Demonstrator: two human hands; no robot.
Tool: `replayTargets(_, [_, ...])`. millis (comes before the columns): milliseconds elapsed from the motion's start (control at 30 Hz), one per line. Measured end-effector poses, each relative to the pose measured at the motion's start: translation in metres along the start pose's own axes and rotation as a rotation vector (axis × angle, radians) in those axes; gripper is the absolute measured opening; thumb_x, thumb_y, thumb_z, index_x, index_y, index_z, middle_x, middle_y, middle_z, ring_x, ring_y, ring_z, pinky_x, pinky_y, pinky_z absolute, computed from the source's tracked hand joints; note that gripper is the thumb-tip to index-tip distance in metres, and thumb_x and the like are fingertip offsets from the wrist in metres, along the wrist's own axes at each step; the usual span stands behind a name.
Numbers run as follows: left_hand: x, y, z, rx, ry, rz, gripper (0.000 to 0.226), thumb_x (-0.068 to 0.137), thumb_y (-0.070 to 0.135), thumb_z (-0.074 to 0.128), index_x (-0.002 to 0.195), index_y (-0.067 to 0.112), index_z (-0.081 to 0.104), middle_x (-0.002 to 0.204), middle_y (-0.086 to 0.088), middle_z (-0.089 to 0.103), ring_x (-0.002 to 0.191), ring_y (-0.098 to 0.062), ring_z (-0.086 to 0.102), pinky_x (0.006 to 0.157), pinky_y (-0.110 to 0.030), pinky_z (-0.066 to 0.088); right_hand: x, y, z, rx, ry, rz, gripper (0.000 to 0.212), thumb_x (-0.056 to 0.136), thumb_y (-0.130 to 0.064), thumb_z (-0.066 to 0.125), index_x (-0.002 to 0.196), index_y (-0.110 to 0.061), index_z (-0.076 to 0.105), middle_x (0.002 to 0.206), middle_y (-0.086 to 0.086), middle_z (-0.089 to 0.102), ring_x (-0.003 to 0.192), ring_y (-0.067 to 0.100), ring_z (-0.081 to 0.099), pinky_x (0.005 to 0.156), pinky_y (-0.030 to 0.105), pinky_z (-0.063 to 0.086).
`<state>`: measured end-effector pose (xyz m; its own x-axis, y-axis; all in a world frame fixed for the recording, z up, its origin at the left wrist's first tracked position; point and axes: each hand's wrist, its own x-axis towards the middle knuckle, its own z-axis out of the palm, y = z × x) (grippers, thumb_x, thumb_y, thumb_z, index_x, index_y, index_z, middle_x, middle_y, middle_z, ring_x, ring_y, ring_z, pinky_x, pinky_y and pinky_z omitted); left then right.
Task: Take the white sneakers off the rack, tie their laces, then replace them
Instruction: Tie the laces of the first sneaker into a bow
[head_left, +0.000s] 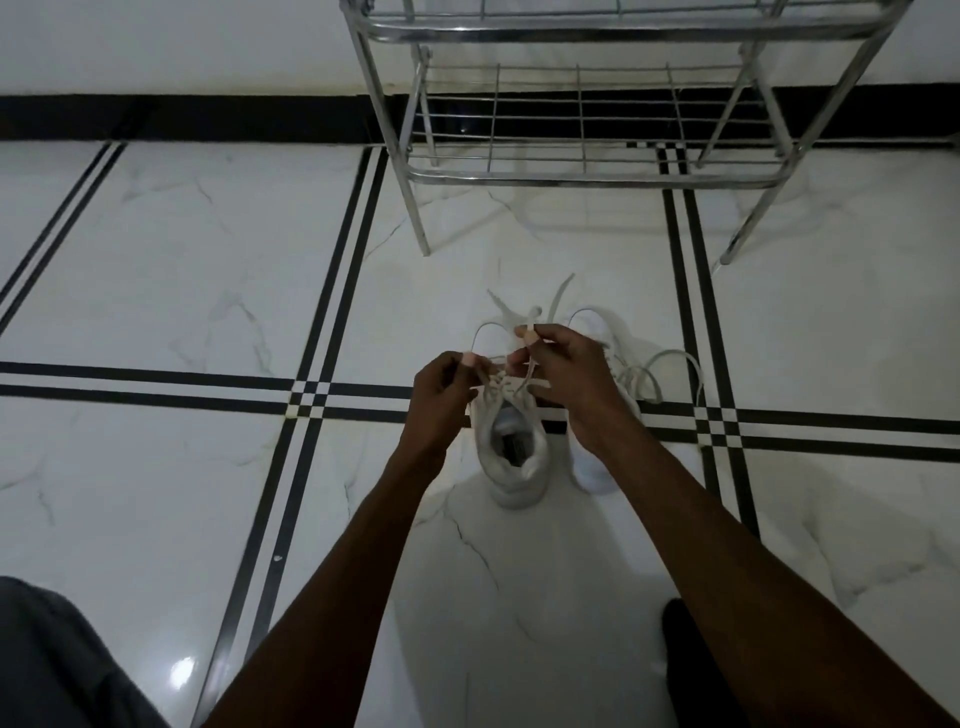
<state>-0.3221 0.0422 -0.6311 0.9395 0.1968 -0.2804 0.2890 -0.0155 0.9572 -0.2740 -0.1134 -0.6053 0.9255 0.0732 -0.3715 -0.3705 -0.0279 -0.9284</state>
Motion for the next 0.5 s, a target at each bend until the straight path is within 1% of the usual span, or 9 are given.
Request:
replayTargets(33, [-0.001, 0.003, 0.0, -0.019, -0.01, 0.02, 0.034, 0.105, 0.032, 0.053, 0.111, 0.002, 0.069, 0.104, -0.013, 0.076, 0.1, -0.022, 0.073, 0.087, -0.031, 0.06, 0.0, -0.002, 0.001, -0.025, 0.009, -0.038, 0.019, 0.096, -0.022, 0.06, 0.108, -0.013, 0.072, 0.093, 0.015, 0.076, 0.084, 0.024, 0.074, 0.079, 0.044, 0.06])
replayTargets(100, [-0.004, 0.006, 0.0, -0.063, 0.018, 0.039, 0.031, 0.105, 0.031, 0.053, 0.119, 0.007, 0.067, 0.093, -0.01, 0.074, 0.09, -0.019, 0.073, 0.083, -0.029, 0.06, 0.001, -0.004, 0.005, -0.053, 0.009, -0.061, 0.02, 0.095, -0.02, 0.061, 0.109, -0.01, 0.072, 0.089, 0.015, 0.075, 0.072, 0.018, 0.071, 0.076, 0.041, 0.06])
replayTargets(167, [-0.008, 0.008, 0.0, -0.058, 0.028, 0.057, 0.031, 0.106, 0.03, 0.052, 0.126, 0.011, 0.066, 0.082, -0.007, 0.07, 0.081, -0.018, 0.069, 0.081, -0.03, 0.06, 0.003, -0.003, 0.008, -0.1, -0.019, -0.052, 0.02, 0.095, -0.02, 0.062, 0.107, -0.01, 0.073, 0.085, 0.011, 0.076, 0.066, 0.018, 0.07, 0.076, 0.046, 0.06])
replayTargets(233, [-0.01, 0.011, -0.003, -0.066, -0.009, 0.097, 0.031, 0.106, 0.026, 0.053, 0.133, 0.014, 0.063, 0.086, -0.012, 0.073, 0.084, -0.022, 0.072, 0.08, -0.033, 0.061, 0.006, 0.001, 0.012, -0.223, -0.042, -0.096, 0.018, 0.094, -0.018, 0.062, 0.106, -0.012, 0.075, 0.083, 0.009, 0.077, 0.064, 0.021, 0.073, 0.074, 0.048, 0.063])
replayTargets(300, [-0.012, 0.017, -0.006, -0.073, -0.05, 0.127, 0.032, 0.106, 0.023, 0.053, 0.137, 0.018, 0.058, 0.095, -0.015, 0.077, 0.089, -0.027, 0.075, 0.076, -0.036, 0.063, 0.006, 0.003, 0.015, -0.33, -0.038, -0.159, 0.017, 0.094, -0.015, 0.062, 0.103, -0.011, 0.076, 0.085, 0.009, 0.077, 0.066, 0.023, 0.074, 0.07, 0.043, 0.064])
replayTargets(367, [-0.014, 0.023, -0.008, -0.058, -0.082, 0.132, 0.031, 0.106, 0.025, 0.053, 0.137, 0.02, 0.058, 0.102, -0.017, 0.077, 0.091, -0.031, 0.076, 0.072, -0.038, 0.062, 0.007, 0.003, 0.015, -0.383, -0.057, -0.167, 0.017, 0.094, -0.016, 0.062, 0.102, -0.013, 0.077, 0.087, 0.008, 0.077, 0.068, 0.023, 0.075, 0.068, 0.036, 0.063])
replayTargets(433, [-0.014, 0.029, -0.012, -0.041, -0.071, 0.177, 0.028, 0.106, 0.023, 0.053, 0.128, 0.012, 0.066, 0.108, -0.014, 0.077, 0.095, -0.029, 0.075, 0.071, -0.036, 0.061, 0.008, 0.001, 0.013, -0.45, -0.186, -0.145, 0.019, 0.095, -0.02, 0.062, 0.106, -0.017, 0.076, 0.089, 0.006, 0.078, 0.071, 0.021, 0.075, 0.066, 0.03, 0.058])
replayTargets(467, [-0.012, 0.031, -0.014, -0.025, -0.058, 0.213, 0.027, 0.106, 0.021, 0.053, 0.123, 0.007, 0.069, 0.112, -0.011, 0.076, 0.099, -0.024, 0.074, 0.073, -0.032, 0.059, 0.008, -0.001, 0.012, -0.505, -0.28, -0.145, 0.019, 0.095, -0.019, 0.061, 0.106, -0.016, 0.076, 0.089, 0.005, 0.078, 0.073, 0.018, 0.074, 0.066, 0.028, 0.057])
replayTargets(500, [-0.01, 0.034, -0.016, -0.004, -0.055, 0.248, 0.027, 0.105, 0.019, 0.054, 0.12, 0.004, 0.071, 0.116, -0.008, 0.076, 0.104, -0.017, 0.072, 0.075, -0.025, 0.057, 0.008, -0.003, 0.012, -0.559, -0.374, -0.15, 0.019, 0.095, -0.015, 0.059, 0.105, -0.015, 0.076, 0.089, 0.003, 0.077, 0.073, 0.01, 0.072, 0.067, 0.023, 0.056])
